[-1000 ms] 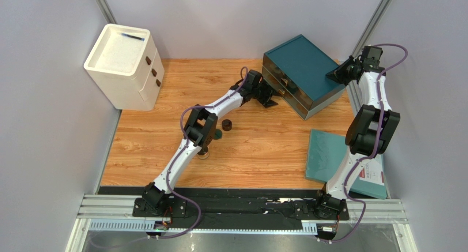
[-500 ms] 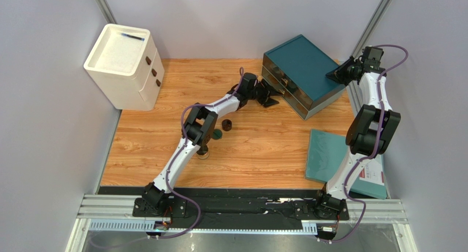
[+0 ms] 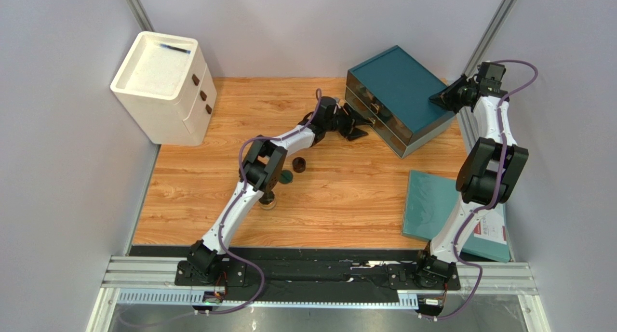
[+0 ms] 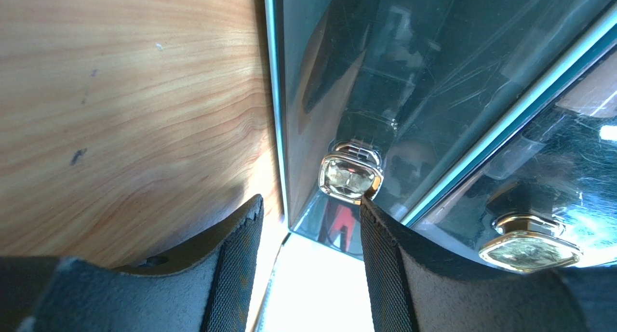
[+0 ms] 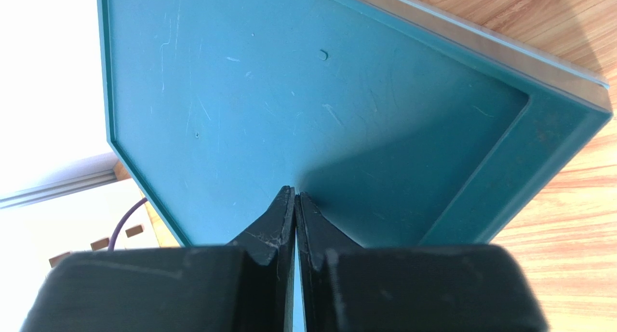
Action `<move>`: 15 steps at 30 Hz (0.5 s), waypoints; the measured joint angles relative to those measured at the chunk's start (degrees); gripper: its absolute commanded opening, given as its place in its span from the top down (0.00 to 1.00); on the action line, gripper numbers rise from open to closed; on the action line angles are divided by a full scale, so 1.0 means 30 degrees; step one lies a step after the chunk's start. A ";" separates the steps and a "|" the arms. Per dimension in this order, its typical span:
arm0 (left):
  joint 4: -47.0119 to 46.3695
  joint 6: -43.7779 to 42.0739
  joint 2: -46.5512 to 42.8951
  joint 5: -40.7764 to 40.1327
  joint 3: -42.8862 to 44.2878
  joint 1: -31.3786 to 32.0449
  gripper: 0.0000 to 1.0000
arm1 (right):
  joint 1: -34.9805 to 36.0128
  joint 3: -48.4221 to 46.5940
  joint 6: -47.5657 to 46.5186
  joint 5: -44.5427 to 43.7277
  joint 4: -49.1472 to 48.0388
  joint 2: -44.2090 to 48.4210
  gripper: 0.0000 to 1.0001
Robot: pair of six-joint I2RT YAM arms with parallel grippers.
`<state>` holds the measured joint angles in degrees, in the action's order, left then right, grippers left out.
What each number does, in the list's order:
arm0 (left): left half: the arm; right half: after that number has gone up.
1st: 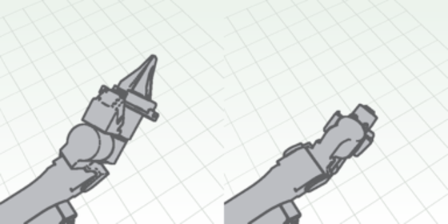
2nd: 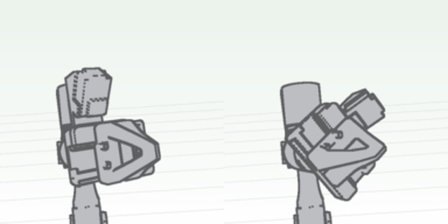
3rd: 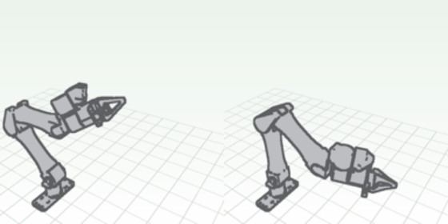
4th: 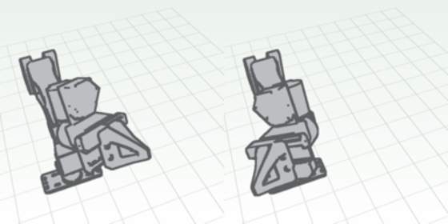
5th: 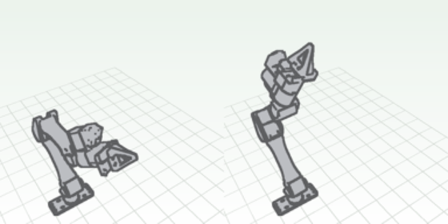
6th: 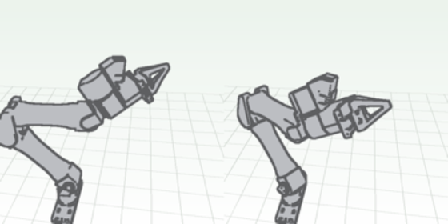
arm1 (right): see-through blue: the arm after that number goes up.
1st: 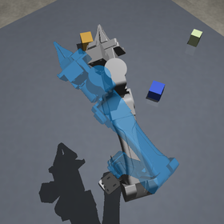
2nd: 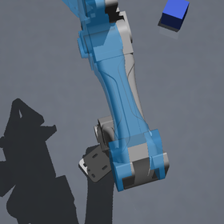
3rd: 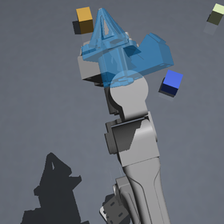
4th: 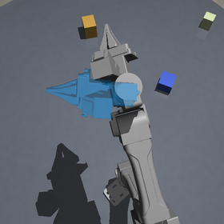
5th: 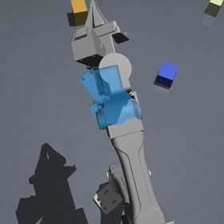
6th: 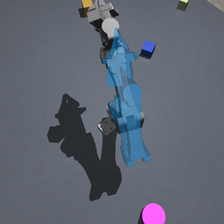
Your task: Organize the makeup
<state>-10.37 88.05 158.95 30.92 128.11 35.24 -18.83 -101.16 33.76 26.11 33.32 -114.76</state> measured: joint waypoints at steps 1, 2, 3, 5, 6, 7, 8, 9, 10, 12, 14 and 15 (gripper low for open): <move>-0.0153 0.0131 0.0000 0.0007 -0.0087 -0.0007 0.41 | 0.0000 0.0007 0.0022 0.0000 -0.0015 -0.0007 0.92; -0.0270 0.0175 -0.0007 0.0007 -0.0117 -0.0007 0.41 | 0.0000 0.0015 0.0029 0.0007 -0.0029 -0.0007 0.92; -0.0335 0.0189 -0.0007 0.0022 -0.0124 -0.0007 0.41 | 0.0000 0.0015 0.0036 0.0015 -0.0036 -0.0007 0.92; -0.0321 0.0204 0.0000 0.0029 -0.0124 -0.0007 0.41 | 0.0000 0.0015 0.0051 0.0036 -0.0044 -0.0022 0.92; -0.0313 0.0204 0.0000 0.0036 -0.0124 -0.0007 0.40 | 0.0000 0.0015 0.0095 0.0058 -0.0058 -0.0029 0.92; -0.0313 0.0211 0.0000 0.0036 -0.0124 -0.0007 0.40 | 0.0000 0.0007 0.0117 0.0095 -0.0087 -0.0044 0.92; -0.0328 0.0233 0.0000 0.0036 -0.0124 -0.0007 0.40 | 0.0000 0.0007 0.0138 0.0138 -0.0117 -0.0066 0.92; -0.0364 0.0328 0.0000 0.0036 -0.0124 -0.0007 0.41 | 0.0000 0.0007 0.0168 0.0189 -0.0138 -0.0080 0.92; -0.0481 0.0452 0.0007 0.0051 -0.0124 -0.0007 0.41 | 0.0000 0.0007 0.0168 0.0226 -0.0168 -0.0095 0.92; -0.0816 0.0561 0.0109 0.0197 -0.0124 -0.0015 0.40 | 0.0000 0.0007 0.0168 0.0240 -0.0226 -0.0102 0.92; -0.1625 0.0918 0.0211 0.0255 -0.0109 -0.0015 0.39 | 0.0000 0.0015 0.0168 0.0270 -0.0313 -0.0138 0.92; -0.2135 0.1129 0.0211 0.0255 -0.0095 0.0015 0.39 | 0.0000 0.0015 0.0175 0.0306 -0.0342 -0.0153 0.92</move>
<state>-16.78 91.44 159.59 31.68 127.83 35.29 -18.83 -101.12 34.28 27.03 32.29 -115.22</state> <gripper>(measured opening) 0.601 0.073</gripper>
